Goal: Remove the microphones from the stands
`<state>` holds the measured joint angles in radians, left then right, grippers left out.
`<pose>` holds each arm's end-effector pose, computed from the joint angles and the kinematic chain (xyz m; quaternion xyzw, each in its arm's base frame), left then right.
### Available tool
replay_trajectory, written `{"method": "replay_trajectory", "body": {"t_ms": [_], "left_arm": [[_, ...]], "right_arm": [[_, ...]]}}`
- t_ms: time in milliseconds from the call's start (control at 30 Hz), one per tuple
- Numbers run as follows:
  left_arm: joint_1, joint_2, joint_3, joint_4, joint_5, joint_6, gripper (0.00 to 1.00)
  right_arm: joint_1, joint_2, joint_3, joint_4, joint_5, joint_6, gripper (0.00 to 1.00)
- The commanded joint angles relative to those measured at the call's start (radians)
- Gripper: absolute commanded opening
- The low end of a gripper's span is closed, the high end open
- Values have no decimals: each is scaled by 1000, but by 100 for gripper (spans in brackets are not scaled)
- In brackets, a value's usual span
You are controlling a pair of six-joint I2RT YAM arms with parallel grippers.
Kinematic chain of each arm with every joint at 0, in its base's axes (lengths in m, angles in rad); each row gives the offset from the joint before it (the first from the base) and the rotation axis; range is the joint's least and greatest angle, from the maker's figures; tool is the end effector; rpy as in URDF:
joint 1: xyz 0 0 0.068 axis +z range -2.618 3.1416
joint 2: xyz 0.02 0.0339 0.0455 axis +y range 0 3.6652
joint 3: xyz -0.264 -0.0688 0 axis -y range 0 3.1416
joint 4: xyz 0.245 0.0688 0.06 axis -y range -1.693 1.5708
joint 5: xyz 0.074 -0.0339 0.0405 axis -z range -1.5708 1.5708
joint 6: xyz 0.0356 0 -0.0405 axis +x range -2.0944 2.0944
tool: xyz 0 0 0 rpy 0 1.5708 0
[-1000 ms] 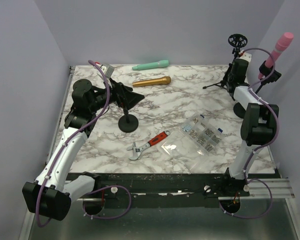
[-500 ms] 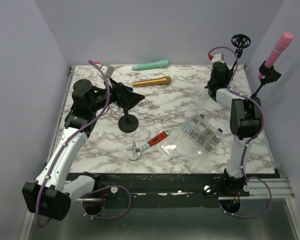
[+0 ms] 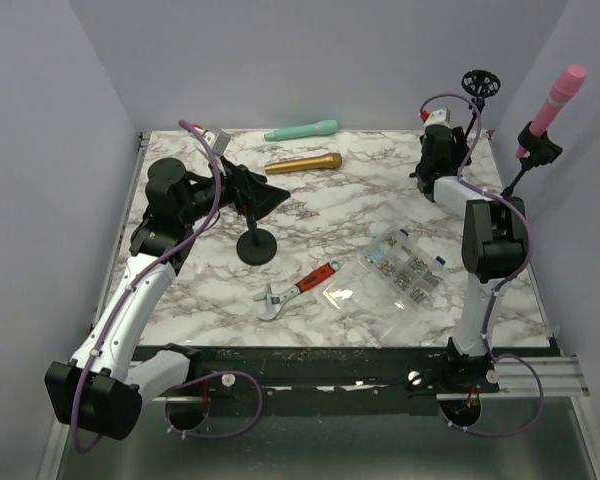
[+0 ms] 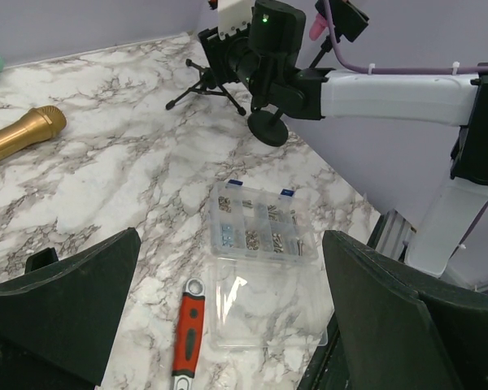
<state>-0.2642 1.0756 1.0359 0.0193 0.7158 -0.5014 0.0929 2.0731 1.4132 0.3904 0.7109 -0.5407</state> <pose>0.2281 -0.0859 0.3940 0.1643 0.6933 -0.4770 0.5146 0.4749 0.0209 0.2152 -0.0321 0.7745 -0.3961 0.4922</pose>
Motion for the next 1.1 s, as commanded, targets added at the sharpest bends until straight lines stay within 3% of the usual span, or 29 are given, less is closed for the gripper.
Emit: {"method": "replay_trajectory", "body": {"t_ms": [0,167,333,567,767,1067], "left_arm": [[-4,-3,27,4,3,11,99],[-4,-9,27,4,3,11,98],[-4,-16,26,5,5,9,99],[-6,-18,26,8,8,4,98],[-6,-23,28,5,8,4,98],[-7,-22,29,1,3,12,99]], "right_arm": [[7,-123,12,-125,-68,216,66],[7,-212,14,-222,-129,372,74],[7,-310,24,-299,-246,496,75],[3,-389,154,-330,-276,517,81],[-30,-266,434,-416,-322,510,81],[-67,-9,678,-454,-371,506,83]]}}
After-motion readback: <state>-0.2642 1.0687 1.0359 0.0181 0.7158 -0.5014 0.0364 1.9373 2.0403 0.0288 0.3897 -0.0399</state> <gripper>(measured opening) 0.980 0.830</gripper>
